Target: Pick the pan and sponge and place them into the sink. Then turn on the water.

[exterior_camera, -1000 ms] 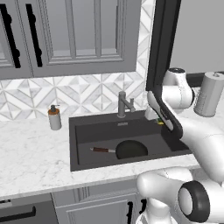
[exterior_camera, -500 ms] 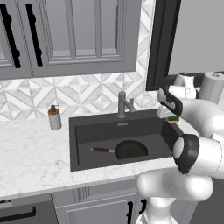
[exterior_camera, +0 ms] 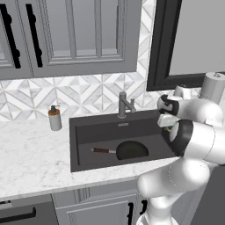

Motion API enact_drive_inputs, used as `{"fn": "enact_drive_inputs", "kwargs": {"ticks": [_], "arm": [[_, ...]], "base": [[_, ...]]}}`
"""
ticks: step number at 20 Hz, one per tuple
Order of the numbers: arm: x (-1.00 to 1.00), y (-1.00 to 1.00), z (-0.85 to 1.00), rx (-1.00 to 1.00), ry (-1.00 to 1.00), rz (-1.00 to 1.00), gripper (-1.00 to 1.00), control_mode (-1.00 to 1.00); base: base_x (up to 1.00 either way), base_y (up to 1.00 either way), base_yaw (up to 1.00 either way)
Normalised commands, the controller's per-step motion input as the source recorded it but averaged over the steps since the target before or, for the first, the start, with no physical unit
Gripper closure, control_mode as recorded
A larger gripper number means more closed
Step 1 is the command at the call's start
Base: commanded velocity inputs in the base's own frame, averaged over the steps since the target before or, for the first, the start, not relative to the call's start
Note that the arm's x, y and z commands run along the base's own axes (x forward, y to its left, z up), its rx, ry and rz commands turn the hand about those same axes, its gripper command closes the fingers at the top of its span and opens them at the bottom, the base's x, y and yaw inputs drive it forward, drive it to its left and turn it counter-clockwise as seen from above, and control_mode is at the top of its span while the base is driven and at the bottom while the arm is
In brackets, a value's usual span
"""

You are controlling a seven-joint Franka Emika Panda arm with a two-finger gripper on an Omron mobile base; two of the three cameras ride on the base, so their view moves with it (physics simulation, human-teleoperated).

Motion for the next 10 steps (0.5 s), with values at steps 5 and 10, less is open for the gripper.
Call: {"fn": "enact_drive_inputs", "kwargs": {"ticks": [5, 10], "arm": [[0.01, 0.03, -0.63, 0.00, 0.04, 0.00, 1.00, -1.00], [0.09, 0.00, -0.57, 0.00, 0.04, 0.00, 1.00, -1.00]], "base": [[0.00, 0.00, 0.00], [0.00, 0.00, 0.00]]}}
